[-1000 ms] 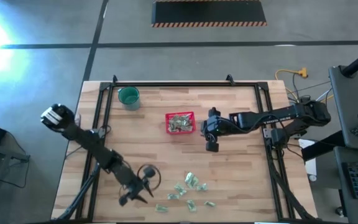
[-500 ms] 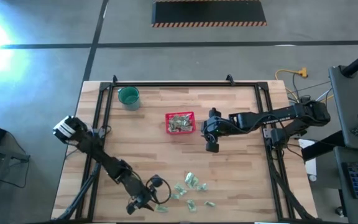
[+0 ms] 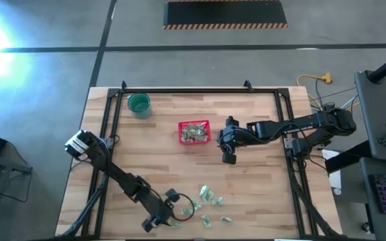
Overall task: Pick and place items into bin
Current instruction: Put the stevia packet into the red bin
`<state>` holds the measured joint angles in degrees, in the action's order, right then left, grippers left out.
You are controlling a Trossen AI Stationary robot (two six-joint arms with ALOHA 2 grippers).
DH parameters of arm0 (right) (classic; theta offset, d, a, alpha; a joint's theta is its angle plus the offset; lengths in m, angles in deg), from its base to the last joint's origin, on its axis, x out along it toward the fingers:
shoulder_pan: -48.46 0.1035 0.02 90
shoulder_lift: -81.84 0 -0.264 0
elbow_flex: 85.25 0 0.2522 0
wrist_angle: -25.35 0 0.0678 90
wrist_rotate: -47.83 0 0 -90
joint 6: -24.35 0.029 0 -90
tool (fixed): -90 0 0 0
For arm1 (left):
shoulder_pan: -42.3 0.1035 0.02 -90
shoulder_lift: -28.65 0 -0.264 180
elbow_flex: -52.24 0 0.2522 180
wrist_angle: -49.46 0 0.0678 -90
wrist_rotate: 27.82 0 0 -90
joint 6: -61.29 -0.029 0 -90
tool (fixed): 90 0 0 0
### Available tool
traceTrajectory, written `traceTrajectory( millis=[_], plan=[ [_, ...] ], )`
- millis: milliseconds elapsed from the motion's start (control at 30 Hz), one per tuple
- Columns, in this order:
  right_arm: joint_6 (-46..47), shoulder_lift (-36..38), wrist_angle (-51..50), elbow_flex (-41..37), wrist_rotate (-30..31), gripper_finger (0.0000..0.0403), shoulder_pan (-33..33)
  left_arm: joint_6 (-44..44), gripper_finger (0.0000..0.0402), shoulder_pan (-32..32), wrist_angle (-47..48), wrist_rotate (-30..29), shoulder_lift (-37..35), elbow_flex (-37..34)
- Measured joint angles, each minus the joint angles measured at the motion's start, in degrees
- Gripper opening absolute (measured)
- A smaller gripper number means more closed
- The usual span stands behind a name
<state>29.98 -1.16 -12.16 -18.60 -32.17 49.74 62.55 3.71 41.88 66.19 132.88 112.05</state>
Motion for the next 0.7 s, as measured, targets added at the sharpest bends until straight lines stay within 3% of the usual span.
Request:
traceTrajectory(
  millis=[700],
  plan=[
    [0.0, 0.0, 0.0, -0.1, 0.0, 0.0118, 0.0, 2.9, 0.0137, 0.4, 2.8, 0.3, 0.3, -0.1]
  ],
)
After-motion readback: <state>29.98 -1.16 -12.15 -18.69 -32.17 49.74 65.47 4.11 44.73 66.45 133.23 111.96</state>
